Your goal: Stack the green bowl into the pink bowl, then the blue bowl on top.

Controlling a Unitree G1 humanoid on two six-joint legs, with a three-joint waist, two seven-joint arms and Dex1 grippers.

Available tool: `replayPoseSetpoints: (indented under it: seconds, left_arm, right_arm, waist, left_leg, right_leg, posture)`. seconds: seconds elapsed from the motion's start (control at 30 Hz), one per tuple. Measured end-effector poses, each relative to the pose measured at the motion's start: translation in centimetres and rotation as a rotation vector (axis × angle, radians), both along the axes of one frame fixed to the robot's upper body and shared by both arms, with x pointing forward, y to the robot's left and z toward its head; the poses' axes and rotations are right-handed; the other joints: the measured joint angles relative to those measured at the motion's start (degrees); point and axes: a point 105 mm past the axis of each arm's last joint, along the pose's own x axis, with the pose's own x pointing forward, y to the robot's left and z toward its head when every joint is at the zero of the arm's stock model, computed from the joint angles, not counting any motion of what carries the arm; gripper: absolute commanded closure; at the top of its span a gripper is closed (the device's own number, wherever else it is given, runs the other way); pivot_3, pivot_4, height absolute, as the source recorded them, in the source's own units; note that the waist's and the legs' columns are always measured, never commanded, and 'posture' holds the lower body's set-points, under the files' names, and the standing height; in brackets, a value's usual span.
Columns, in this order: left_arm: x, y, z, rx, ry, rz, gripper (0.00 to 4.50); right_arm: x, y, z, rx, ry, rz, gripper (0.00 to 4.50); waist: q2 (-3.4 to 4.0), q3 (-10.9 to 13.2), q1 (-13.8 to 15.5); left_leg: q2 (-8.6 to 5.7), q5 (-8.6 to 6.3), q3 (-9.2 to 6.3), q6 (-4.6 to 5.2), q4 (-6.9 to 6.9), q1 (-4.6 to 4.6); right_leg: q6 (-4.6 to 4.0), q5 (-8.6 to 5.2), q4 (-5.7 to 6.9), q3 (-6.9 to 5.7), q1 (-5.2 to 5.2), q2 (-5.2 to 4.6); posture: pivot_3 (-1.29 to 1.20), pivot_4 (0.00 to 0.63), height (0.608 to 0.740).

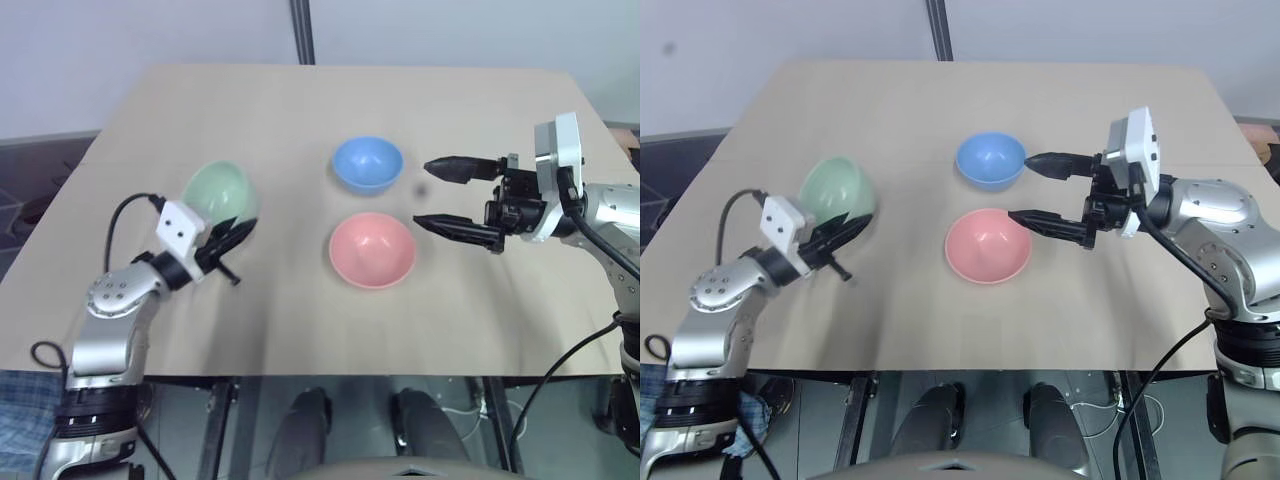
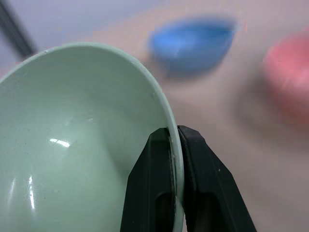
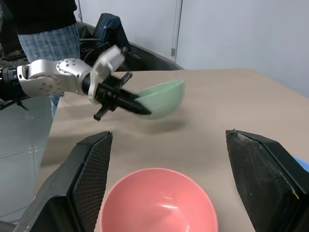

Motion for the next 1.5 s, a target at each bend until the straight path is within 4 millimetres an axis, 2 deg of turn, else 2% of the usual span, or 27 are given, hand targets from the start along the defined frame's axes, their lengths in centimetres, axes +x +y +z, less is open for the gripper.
replayPoseSetpoints:
  seconds: [0.13,0.27,0.4,0.6,0.73,0.93,1.1,1.2,1.23,1.27,1.3,1.37,1.5]
  left_arm:
    - [-1.1,-3.8,1.3,0.01,-0.01,-0.185,4.46]
    - [-1.8,-5.7,1.7,0.088,-0.004,-0.33,4.46]
    - [-2.2,-6.9,1.6,0.184,-0.029,-0.42,4.46]
    - [-1.4,-8.4,1.7,0.29,-0.085,-0.52,4.46]
    - [-2.1,-10.3,1.5,0.327,-0.11,-0.656,4.46]
    - [-3.0,-11.1,0.8,0.409,-0.116,-0.812,4.46]
    - [-3.1,-11.0,0.7,0.445,-0.118,-0.863,4.46]
    - [-3.2,-10.8,0.4,0.464,-0.098,-0.891,3.58]
    - [-3.3,-10.8,0.3,0.466,-0.093,-0.897,3.03]
    - [-3.3,-10.8,0.3,0.467,-0.092,-0.899,2.87]
    - [-3.2,-10.8,0.3,0.461,-0.093,-0.901,2.25]
    - [-3.2,-10.9,0.3,0.451,-0.096,-0.905,1.45]
    - [-2.5,-11.3,1.3,0.386,-0.103,-0.88,1.45]
  right_arm:
    - [0.0,0.0,0.0,-0.004,-0.001,0.001,0.54]
    - [0.0,-0.2,-0.1,-0.022,-0.003,0.004,0.54]
    - [0.2,-0.5,-0.2,-0.026,-0.003,-0.01,0.54]
    - [0.4,-0.5,-0.5,-0.032,-0.001,-0.022,0.54]
    - [0.4,-0.6,-0.5,-0.033,-0.004,-0.026,0.54]
    - [0.5,-0.6,-0.5,-0.034,-0.005,-0.027,0.54]
    - [0.5,-0.6,-0.5,-0.034,-0.006,-0.03,0.54]
    - [0.5,-0.6,-0.5,-0.033,-0.006,-0.035,0.54]
    - [0.5,-0.7,-0.5,-0.035,-0.006,-0.036,0.54]
    - [0.5,-0.7,-0.5,-0.036,-0.005,-0.037,0.54]
    - [0.5,-0.7,-0.5,-0.038,-0.005,-0.038,0.54]
    - [0.5,-0.7,-0.5,-0.039,-0.005,-0.038,0.54]
    - [0.5,-0.8,-0.5,-0.043,-0.004,-0.036,0.54]
  waist:
    - [0.01,0.0,-0.32]
    - [0.01,0.01,-0.3]
    - [0.01,0.01,-0.27]
    - [0.0,0.02,-0.2]
    - [-0.02,0.04,-0.24]
    - [-0.01,0.05,-0.28]
    - [-0.01,0.05,-0.32]
    - [-0.01,0.05,-0.32]
    - [-0.01,0.05,-0.31]
    - [-0.01,0.05,-0.3]
    - [-0.01,0.05,-0.29]
    - [-0.02,0.05,-0.28]
    - [-0.03,0.06,-0.26]
  left_leg:
    - [0.0,0.0,0.03,0.0,-0.01,0.03]
    - [0.01,0.0,0.02,0.0,0.0,0.04]
    - [0.0,0.0,0.04,0.0,0.0,0.03]
    - [0.0,0.0,0.03,0.0,0.01,0.01]
    - [0.0,0.0,0.03,0.0,0.01,-0.01]
    - [0.0,0.01,0.04,0.0,0.04,-0.01]
    - [0.0,0.01,0.03,0.0,0.05,-0.01]
    - [0.0,0.01,0.03,0.0,0.05,-0.01]
    - [0.0,0.01,0.03,0.0,0.05,-0.02]
    - [0.0,0.01,0.03,0.0,0.05,-0.02]
    - [0.0,0.01,0.03,0.0,0.05,-0.01]
    - [0.0,0.01,0.03,0.0,0.07,-0.02]
    - [0.0,0.01,0.0,0.0,0.11,-0.03]
  right_leg:
    - [0.0,0.0,0.02,0.02,0.0,0.02]
    - [0.0,0.0,0.04,0.01,-0.01,0.06]
    - [0.0,0.0,0.02,0.02,0.0,0.06]
    - [0.0,0.0,0.02,0.02,-0.01,0.05]
    - [0.0,0.0,0.0,0.02,-0.02,0.05]
    - [0.0,0.0,0.03,0.02,-0.03,0.07]
    - [0.0,0.0,0.03,0.02,-0.03,0.07]
    - [0.0,0.0,0.04,0.02,-0.03,0.07]
    - [0.0,0.0,0.04,0.02,-0.03,0.07]
    - [0.0,0.0,0.04,0.02,-0.03,0.07]
    - [0.0,0.0,0.04,0.02,-0.03,0.07]
    - [0.0,0.0,0.05,0.02,-0.03,0.07]
    - [0.0,0.0,0.07,0.0,-0.03,0.08]
  posture:
    - [0.0,0.15,0.74]
    - [0.0,0.15,0.74]
    - [0.0,0.15,0.74]
    - [0.0,0.15,0.74]
    - [0.0,0.15,0.74]
    - [0.0,0.15,0.74]
    - [0.0,0.15,0.74]
    - [0.0,0.15,0.74]
    - [0.0,0.15,0.74]
    - [0.0,0.15,0.74]
    - [0.0,0.15,0.74]
    - [0.0,0.15,0.74]
    - [0.0,0.15,0.74]
